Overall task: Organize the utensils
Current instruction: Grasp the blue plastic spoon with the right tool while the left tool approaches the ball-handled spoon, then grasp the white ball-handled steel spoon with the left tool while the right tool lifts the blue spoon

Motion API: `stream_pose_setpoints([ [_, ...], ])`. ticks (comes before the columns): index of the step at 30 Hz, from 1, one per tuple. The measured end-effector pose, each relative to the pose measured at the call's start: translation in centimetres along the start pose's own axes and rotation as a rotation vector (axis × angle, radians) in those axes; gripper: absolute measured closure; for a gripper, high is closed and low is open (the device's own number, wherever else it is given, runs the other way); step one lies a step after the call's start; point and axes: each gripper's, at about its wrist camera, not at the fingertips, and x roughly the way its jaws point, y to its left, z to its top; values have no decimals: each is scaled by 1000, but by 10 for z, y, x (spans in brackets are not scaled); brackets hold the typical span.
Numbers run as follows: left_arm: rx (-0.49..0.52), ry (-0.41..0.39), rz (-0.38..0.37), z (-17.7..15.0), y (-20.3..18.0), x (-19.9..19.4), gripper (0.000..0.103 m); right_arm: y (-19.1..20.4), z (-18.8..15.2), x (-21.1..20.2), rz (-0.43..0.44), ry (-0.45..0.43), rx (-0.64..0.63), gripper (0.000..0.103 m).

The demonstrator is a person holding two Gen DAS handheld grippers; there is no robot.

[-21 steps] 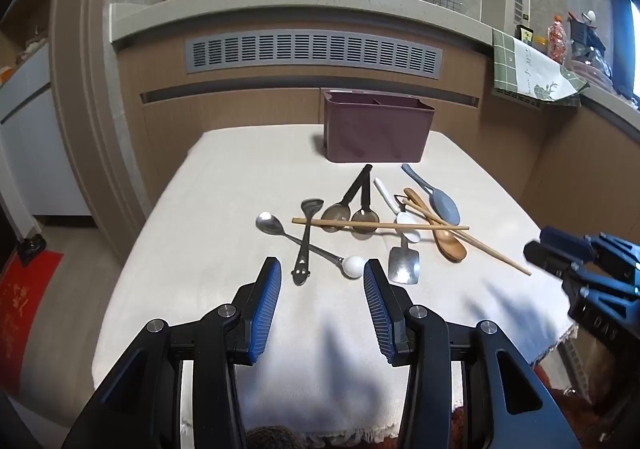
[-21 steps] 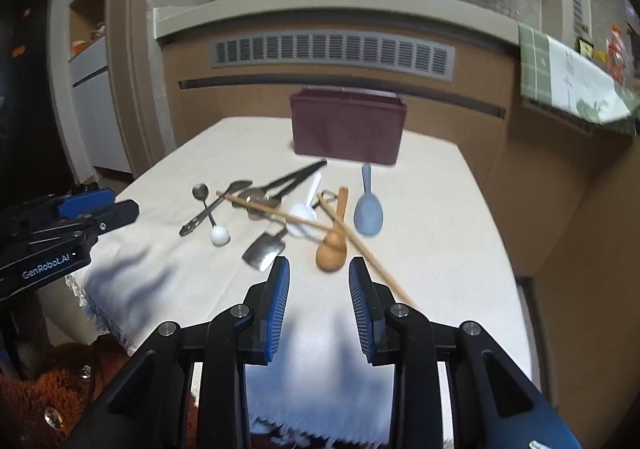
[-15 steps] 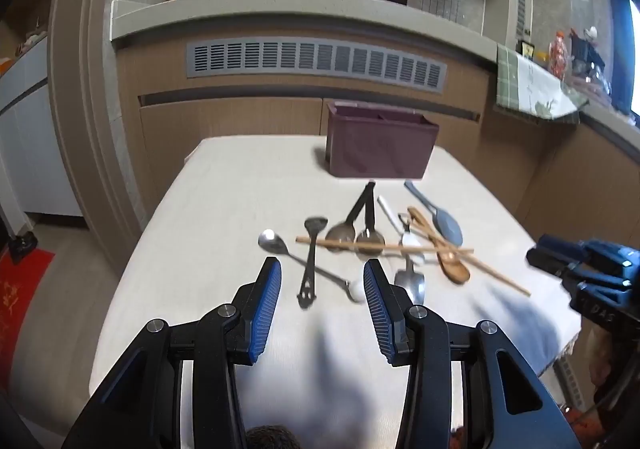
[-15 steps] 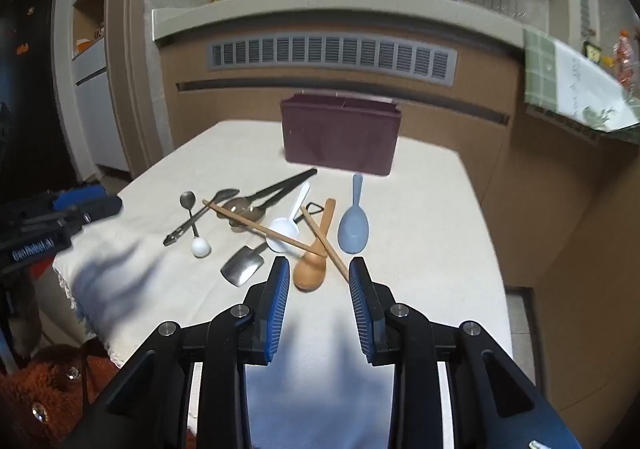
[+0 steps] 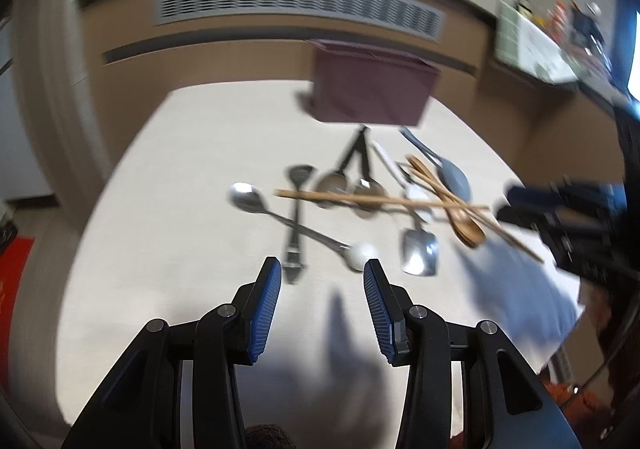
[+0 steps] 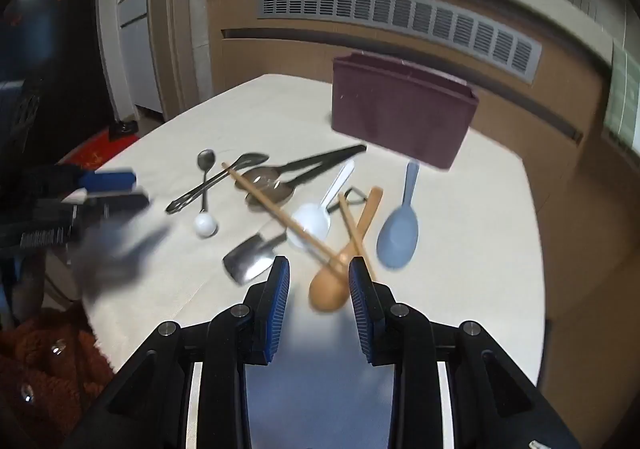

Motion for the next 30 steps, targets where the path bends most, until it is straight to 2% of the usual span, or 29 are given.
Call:
stream_pose_setpoints([
  [5,116,31,53,7,-26,23,59,-23,7,20,-61,31,104,75],
  [11,255,13,144,9,-39,39,58,-54,2,32,-64,66,254,75],
  [14,250,-9,182,12,-24,39,57,-68,5,38,-63,88,290,75],
  [18,172,-38,243,20,16,37,57,-77,13,48,-74,106,303,75],
  [19,147,-39,235,23,25,37,57,-77,17,53,-73,113,299,75],
  [23,7,-46,106,32,57,29,57,-81,40,80,-60,142,280,77],
  [25,-35,-56,72,35,65,26,57,-83,50,94,-63,162,277,79],
  [28,-57,-44,50,39,68,26,57,-96,65,123,-59,208,317,84],
  [30,-43,-39,56,41,64,27,57,-100,70,136,-52,230,322,92],
])
